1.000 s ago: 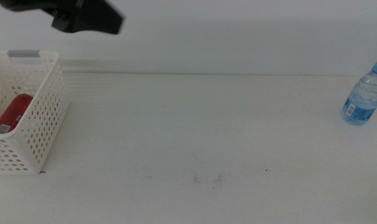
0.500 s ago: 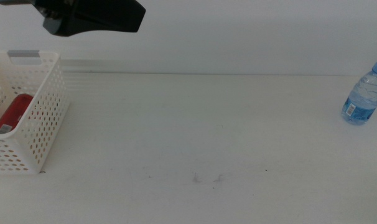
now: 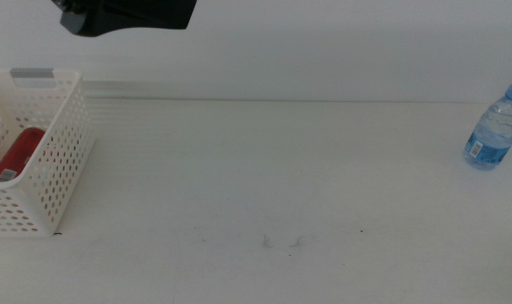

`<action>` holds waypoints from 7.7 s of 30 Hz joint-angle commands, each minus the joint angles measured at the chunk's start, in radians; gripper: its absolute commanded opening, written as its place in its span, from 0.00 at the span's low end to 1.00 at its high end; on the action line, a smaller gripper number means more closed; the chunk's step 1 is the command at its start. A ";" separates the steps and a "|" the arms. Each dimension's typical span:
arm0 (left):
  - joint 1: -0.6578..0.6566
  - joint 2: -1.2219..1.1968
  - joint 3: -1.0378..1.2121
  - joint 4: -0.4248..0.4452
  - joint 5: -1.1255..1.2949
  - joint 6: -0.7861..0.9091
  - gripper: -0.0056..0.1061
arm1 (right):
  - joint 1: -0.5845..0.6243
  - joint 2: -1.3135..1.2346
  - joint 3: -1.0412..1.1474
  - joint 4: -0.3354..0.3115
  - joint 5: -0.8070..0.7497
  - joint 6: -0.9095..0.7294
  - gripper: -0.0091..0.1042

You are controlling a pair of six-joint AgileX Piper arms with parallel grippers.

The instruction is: Use arms to grab the bottles and put them into the dustbin to the left of the table.

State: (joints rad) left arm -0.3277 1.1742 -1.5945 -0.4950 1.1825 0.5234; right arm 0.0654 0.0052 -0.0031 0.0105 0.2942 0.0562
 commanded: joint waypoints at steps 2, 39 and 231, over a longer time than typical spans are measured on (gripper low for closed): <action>-0.003 -0.005 -0.003 0.000 -0.013 0.001 0.89 | -0.005 -0.005 0.003 -0.010 -0.010 -0.003 0.87; -0.003 0.101 -0.073 -0.073 -0.155 -0.005 0.89 | -0.005 1.111 -0.258 -0.004 -0.745 0.077 0.87; -0.212 1.032 0.480 0.528 -1.985 -0.655 0.89 | 0.524 1.068 -1.116 -0.077 0.312 -0.028 0.88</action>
State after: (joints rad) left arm -0.5394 2.1894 -1.0898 0.0499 -0.7995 -0.1236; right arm 0.5879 1.0771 -1.1167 -0.0647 0.6112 0.0284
